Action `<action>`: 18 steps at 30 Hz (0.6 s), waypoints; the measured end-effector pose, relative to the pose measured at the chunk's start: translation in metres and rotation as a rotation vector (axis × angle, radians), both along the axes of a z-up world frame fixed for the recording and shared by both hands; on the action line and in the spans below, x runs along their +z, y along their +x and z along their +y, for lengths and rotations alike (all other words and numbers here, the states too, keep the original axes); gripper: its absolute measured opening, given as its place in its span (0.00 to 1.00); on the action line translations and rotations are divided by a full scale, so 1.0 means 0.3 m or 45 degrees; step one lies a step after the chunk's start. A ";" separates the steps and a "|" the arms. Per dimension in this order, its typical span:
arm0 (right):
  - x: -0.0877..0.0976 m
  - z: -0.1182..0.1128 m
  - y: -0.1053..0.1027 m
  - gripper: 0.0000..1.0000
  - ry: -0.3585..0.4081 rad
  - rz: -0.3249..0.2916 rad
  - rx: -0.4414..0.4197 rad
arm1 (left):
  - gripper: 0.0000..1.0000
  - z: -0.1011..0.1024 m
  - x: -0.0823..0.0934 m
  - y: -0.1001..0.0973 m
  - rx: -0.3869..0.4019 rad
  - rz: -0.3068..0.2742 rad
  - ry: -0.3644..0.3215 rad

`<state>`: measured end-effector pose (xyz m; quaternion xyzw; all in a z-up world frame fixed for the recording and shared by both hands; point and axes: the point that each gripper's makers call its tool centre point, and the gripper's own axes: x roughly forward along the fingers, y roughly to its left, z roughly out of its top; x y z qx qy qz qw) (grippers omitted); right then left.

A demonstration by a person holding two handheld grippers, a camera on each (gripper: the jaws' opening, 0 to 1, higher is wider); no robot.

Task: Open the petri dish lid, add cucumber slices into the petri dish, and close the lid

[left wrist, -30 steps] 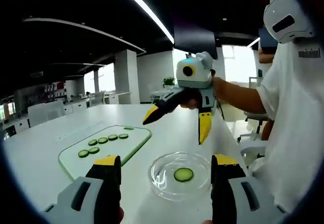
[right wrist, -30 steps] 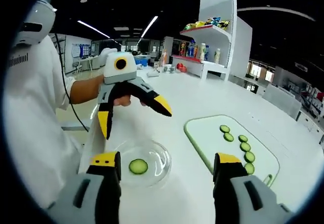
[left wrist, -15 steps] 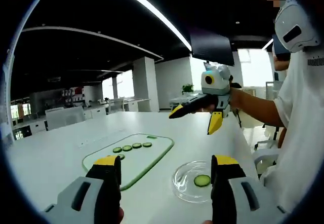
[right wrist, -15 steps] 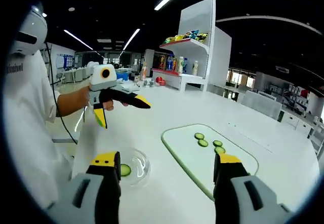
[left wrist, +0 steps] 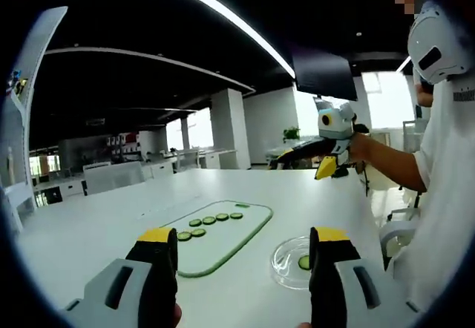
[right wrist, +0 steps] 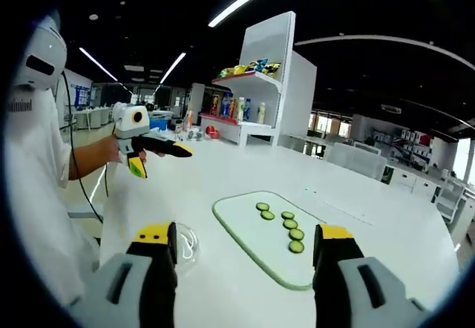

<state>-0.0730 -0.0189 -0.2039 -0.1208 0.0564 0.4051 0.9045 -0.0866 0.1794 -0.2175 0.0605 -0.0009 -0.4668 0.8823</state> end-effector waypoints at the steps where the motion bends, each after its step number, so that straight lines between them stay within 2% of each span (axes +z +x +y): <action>1: 0.007 -0.009 -0.001 0.74 0.002 -0.009 -0.012 | 0.72 0.009 0.005 0.002 0.013 -0.005 -0.004; 8: 0.063 -0.077 -0.008 0.74 0.044 -0.062 -0.093 | 0.72 0.076 0.027 0.014 0.103 -0.048 0.006; 18: 0.092 -0.220 -0.029 0.74 0.075 -0.105 -0.229 | 0.72 0.165 0.056 0.016 0.203 -0.069 -0.020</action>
